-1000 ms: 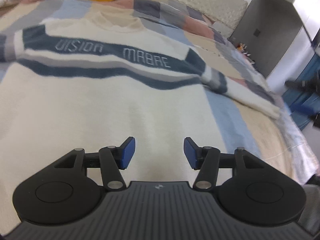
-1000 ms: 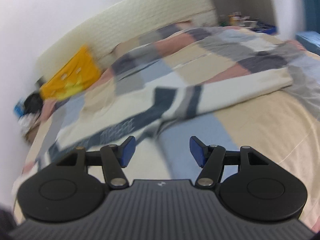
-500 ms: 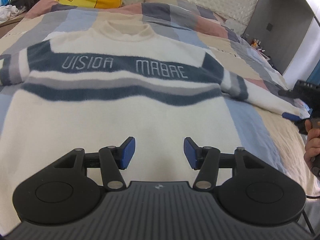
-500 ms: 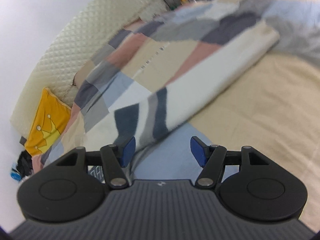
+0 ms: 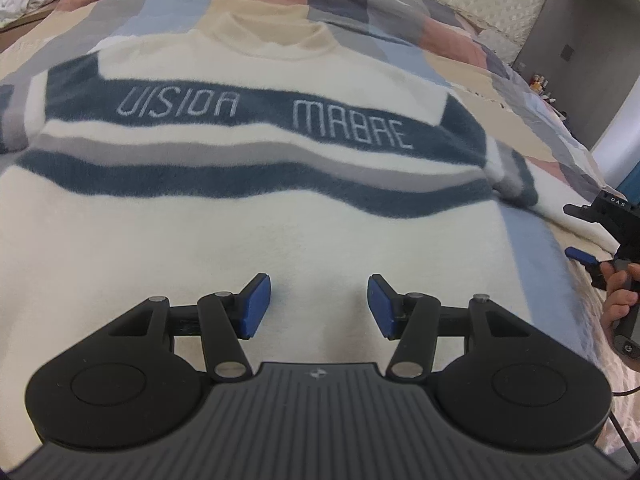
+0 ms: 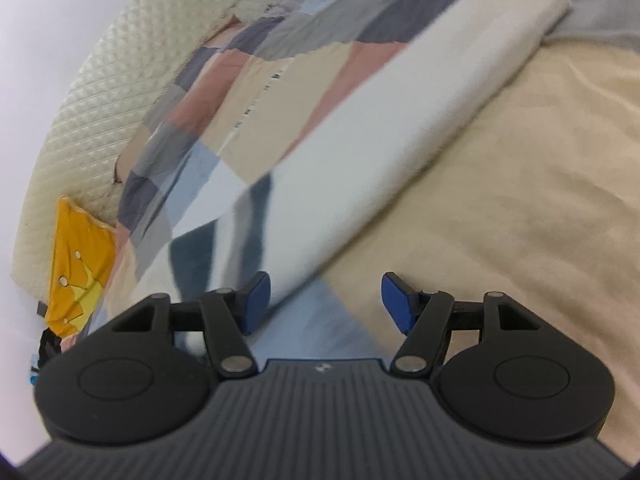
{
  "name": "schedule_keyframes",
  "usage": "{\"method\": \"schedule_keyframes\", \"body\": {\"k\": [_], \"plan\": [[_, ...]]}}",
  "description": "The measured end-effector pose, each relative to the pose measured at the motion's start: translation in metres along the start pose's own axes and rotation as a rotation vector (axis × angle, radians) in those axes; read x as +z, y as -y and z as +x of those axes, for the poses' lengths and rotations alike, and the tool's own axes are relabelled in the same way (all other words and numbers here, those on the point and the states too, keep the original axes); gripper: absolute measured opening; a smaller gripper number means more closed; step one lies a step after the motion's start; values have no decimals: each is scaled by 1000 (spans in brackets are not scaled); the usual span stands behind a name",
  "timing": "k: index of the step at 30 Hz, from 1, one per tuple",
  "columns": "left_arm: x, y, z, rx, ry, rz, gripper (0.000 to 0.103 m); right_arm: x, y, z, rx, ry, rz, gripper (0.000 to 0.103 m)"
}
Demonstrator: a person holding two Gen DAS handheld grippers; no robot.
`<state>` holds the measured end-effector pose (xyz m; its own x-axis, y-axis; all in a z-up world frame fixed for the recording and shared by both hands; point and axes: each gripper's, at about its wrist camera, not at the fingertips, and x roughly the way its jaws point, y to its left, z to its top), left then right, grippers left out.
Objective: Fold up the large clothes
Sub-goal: 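Lower the open right gripper toward the sweater sleeve, then close the right gripper on the sleeve cuff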
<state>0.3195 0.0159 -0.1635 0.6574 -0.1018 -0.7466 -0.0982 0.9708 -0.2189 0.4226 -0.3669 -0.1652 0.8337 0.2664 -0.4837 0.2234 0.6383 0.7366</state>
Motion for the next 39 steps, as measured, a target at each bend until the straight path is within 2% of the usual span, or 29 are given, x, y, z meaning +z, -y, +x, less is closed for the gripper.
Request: {"method": "schedule_keyframes", "body": {"k": [8, 14, 18, 26, 29, 31, 32, 34, 36, 39], "plan": [[-4, 1, 8, 20, -1, -7, 60, 12, 28, 16, 116, 45, 147, 73], [-5, 0, 9, 23, 2, -10, 60, 31, 56, 20, 194, 142, 267, 74], [-3, 0, 11, 29, -4, -3, 60, 46, 68, 23, 224, 198, 309, 73], [-1, 0, 17, 36, -16, -4, 60, 86, 89, 26, 250, 250, 408, 71], [-1, 1, 17, 44, -16, -1, 60, 101, 98, 27, 222, 272, 411, 61], [-1, 6, 19, 63, -16, 21, 60, 108, 100, 31, 168, 264, 385, 40], [0, 8, 20, 72, -17, 27, 60, 112, 100, 34, 135, 250, 370, 33], [0, 11, 21, 85, -21, 37, 60, 116, 106, 36, 111, 255, 372, 15], [0, 13, 24, 107, -39, 55, 60, 123, 115, 38, 99, 269, 401, 9], [1, 10, 30, 115, -70, 44, 61, 130, 115, 38, 84, 284, 393, 10]]}}
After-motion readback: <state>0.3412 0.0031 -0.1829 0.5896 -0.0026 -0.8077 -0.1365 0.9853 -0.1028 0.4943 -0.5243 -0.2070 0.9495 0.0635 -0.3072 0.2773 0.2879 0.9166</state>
